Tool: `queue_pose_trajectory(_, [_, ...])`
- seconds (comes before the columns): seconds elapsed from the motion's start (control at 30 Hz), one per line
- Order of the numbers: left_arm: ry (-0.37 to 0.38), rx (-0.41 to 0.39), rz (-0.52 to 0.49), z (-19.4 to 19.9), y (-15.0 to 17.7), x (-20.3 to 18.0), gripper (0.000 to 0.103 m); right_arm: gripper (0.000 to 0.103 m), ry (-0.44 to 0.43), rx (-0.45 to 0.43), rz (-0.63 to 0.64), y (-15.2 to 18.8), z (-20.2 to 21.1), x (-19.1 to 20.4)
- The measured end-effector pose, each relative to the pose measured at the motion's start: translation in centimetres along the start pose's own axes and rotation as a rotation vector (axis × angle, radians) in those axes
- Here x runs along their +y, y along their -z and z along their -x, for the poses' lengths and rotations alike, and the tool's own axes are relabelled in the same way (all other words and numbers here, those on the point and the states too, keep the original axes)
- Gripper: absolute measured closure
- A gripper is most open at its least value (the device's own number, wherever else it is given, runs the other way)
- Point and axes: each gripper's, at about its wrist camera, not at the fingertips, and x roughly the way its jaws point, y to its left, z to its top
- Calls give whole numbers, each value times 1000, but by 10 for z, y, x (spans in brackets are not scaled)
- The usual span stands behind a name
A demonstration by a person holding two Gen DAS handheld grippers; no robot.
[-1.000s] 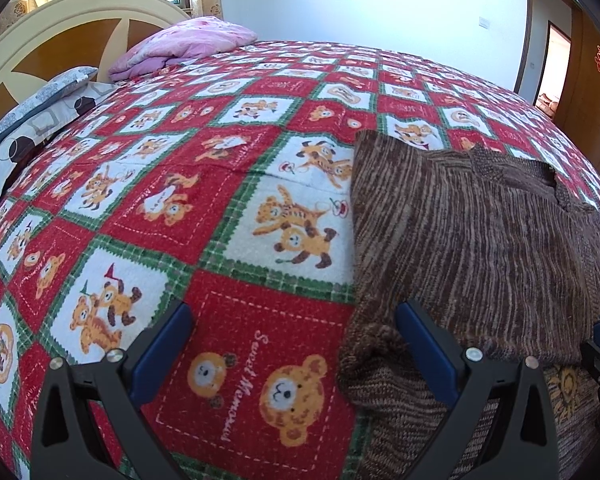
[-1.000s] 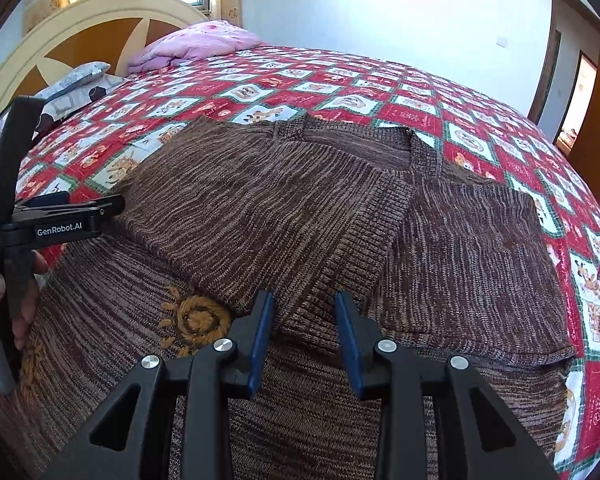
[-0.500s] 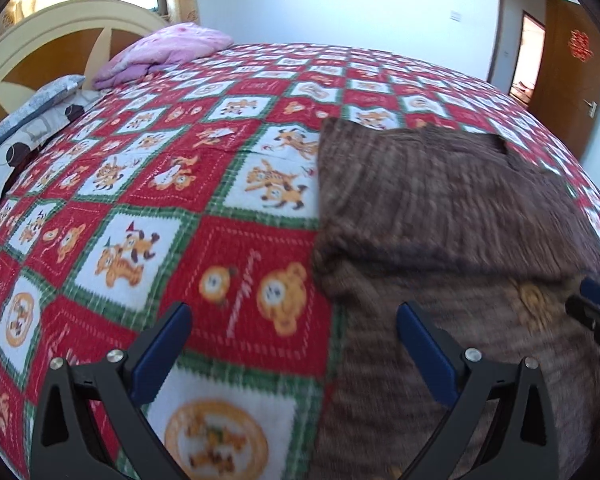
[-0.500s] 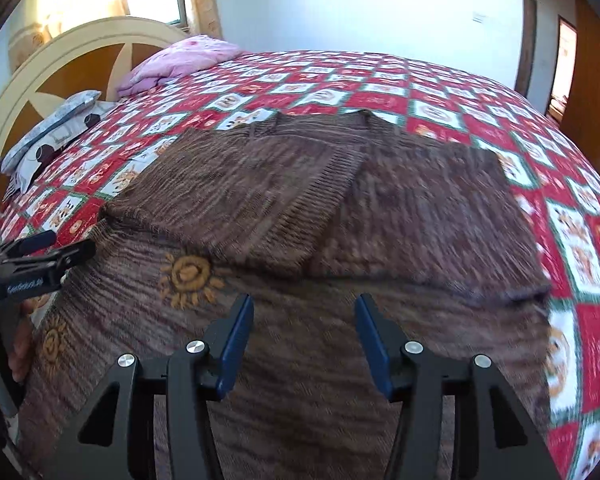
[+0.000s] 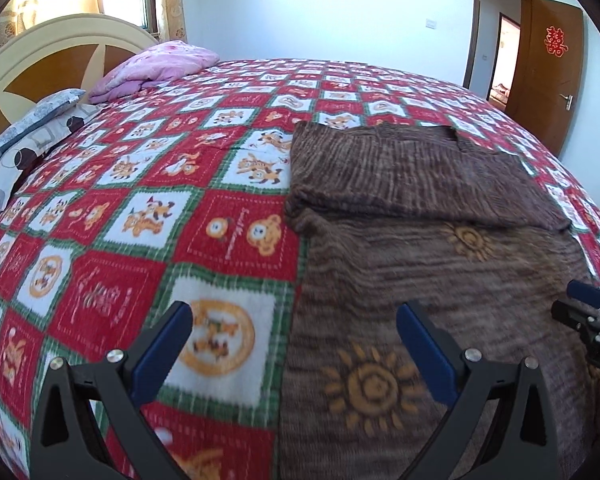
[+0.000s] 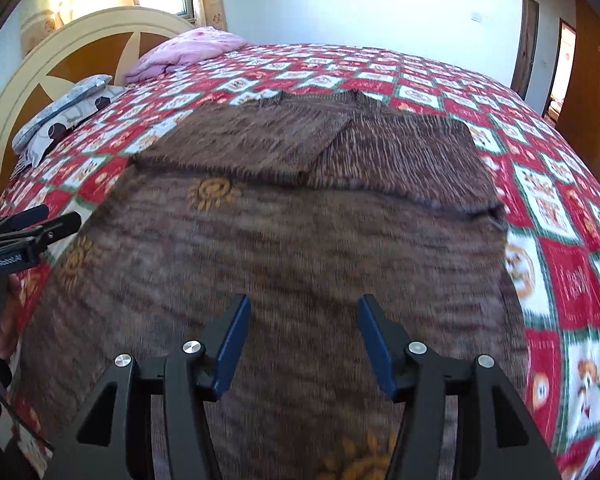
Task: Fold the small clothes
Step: 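Release the folded side with the right gripper and smooth it flat, then move the left gripper to the sweater hem edge and lower it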
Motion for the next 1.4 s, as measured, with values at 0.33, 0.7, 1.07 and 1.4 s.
queue_pose_trajectory(0.33, [17,-2,-17,34,40,-2,0,44,19,23,9,36,29,4])
queue_pose_trajectory(0.7, [34,22,-58,54,74,-4,0,43,16,69,38,67,53,15])
queue_pose_trajectory(1.07, [39,28,-95,77,95,0,0,43,29,82,0,92,82,7])
queue_pose_trajectory(1.4, [58,40,-112,87,114,-3,0,42,53,70,-4,117,104,-1])
